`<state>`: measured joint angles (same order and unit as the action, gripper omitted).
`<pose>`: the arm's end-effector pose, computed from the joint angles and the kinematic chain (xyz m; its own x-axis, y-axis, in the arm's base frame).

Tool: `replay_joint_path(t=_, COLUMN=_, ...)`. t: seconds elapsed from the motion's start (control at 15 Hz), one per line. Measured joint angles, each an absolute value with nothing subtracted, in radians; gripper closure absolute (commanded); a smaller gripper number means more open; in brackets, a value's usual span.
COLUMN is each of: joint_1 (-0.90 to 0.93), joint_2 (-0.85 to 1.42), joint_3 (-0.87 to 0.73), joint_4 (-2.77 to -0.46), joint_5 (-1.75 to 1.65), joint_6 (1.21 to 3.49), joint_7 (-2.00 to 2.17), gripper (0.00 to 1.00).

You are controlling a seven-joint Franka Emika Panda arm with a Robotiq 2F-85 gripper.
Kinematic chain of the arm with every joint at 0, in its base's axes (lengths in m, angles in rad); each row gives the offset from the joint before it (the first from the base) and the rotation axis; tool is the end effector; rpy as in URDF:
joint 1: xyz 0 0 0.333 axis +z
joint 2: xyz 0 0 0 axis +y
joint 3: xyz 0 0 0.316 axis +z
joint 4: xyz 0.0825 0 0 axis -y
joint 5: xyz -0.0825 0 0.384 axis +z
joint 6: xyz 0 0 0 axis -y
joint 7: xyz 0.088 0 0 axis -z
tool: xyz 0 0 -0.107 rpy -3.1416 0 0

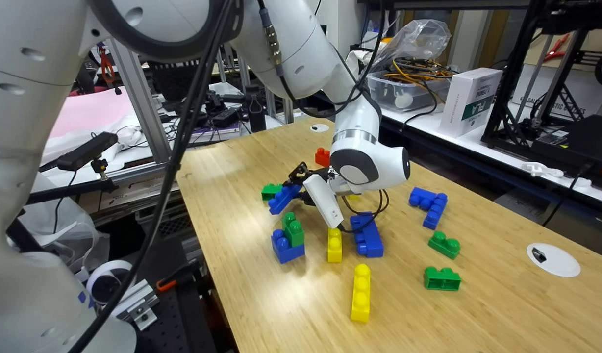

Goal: Move one of the blue building blocks in the back forward

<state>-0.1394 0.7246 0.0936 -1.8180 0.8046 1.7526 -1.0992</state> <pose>0.5689 0.0380 0.1275 0.8655 0.4971 0.0613 0.2908 -0.3990 -0.8696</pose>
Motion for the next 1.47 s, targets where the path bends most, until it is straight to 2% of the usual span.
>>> replay_joint_path(t=0.8, joint_1=-0.094, joint_2=0.733, joint_3=0.100, joint_4=-1.818, joint_5=0.813, joint_6=1.891, joint_7=-0.974, gripper=0.82)
replay_joint_path(t=0.87, joint_1=-0.094, joint_2=0.734, joint_3=0.100, joint_4=-1.818, joint_5=0.813, joint_6=1.891, joint_7=-0.971, gripper=0.75)
replay_joint_path(t=0.93, joint_1=-0.094, joint_2=0.734, joint_3=0.101, joint_4=-1.818, joint_5=0.814, joint_6=1.892, joint_7=-0.969, gripper=0.32)
replay_joint_path(t=1.0, joint_1=-0.094, joint_2=0.734, joint_3=0.101, joint_4=-1.818, joint_5=0.814, joint_6=1.892, joint_7=-0.967, gripper=0.31)
replay_joint_path(t=1.33, joint_1=-0.094, joint_2=0.731, joint_3=0.108, joint_4=-1.819, joint_5=0.825, joint_6=1.880, joint_7=-0.963, gripper=0.02)
replay_joint_path(t=1.47, joint_1=-0.094, joint_2=0.727, joint_3=0.114, joint_4=-1.823, joint_5=0.831, joint_6=1.877, joint_7=-0.957, gripper=0.00)
